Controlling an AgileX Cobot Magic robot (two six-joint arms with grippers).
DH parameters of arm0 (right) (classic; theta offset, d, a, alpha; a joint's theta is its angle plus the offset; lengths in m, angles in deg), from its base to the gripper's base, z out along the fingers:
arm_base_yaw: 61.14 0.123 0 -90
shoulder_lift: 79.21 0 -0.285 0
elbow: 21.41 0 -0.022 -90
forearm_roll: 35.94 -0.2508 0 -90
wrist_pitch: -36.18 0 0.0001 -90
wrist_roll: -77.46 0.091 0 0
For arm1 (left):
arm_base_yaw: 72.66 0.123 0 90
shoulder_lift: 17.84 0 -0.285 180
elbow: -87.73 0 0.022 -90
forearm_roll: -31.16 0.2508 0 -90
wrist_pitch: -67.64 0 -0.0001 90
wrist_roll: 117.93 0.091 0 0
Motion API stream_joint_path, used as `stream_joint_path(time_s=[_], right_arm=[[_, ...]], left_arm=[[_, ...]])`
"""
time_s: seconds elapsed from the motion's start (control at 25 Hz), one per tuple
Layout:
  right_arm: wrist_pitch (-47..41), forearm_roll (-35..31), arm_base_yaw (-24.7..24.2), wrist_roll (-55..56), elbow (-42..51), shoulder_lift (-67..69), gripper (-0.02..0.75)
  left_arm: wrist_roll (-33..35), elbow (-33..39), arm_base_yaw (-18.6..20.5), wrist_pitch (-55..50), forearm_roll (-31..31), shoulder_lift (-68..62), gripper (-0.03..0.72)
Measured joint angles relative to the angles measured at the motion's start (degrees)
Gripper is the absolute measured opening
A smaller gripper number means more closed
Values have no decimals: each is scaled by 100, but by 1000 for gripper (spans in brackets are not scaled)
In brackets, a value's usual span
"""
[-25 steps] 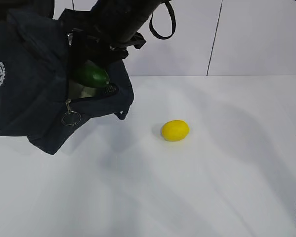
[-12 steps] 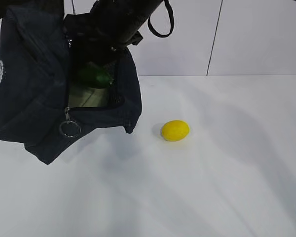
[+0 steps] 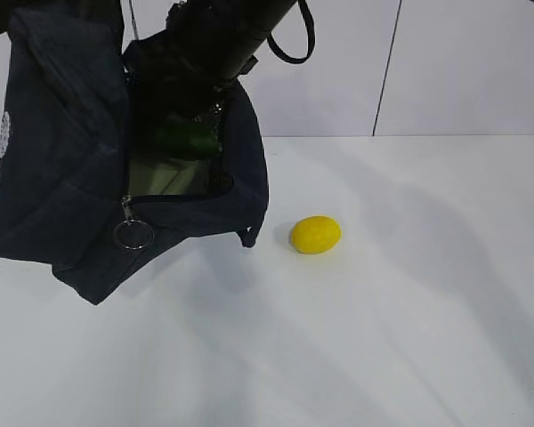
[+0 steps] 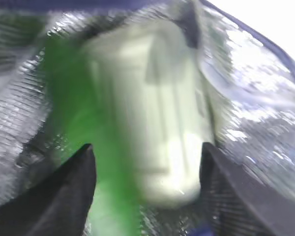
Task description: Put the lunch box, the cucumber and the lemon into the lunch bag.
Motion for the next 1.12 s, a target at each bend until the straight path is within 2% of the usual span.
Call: stream_joint_path(time_s=[0.36,0.6,0.84,1.12], right_arm=[[0,258,0,-229,0,0,511],[0,1210,0,-216,2,-173,515],[0,2620,0,115,2,-534,515],[0,2921,0,375,82,-597,515]], left_arm=[[-175,0,0,168,179,0,-7],[-202,0,0,341,624,0,-7],[-234,0,0,343,909,0,-7],[-146,489,0,355,951,0,-7]])
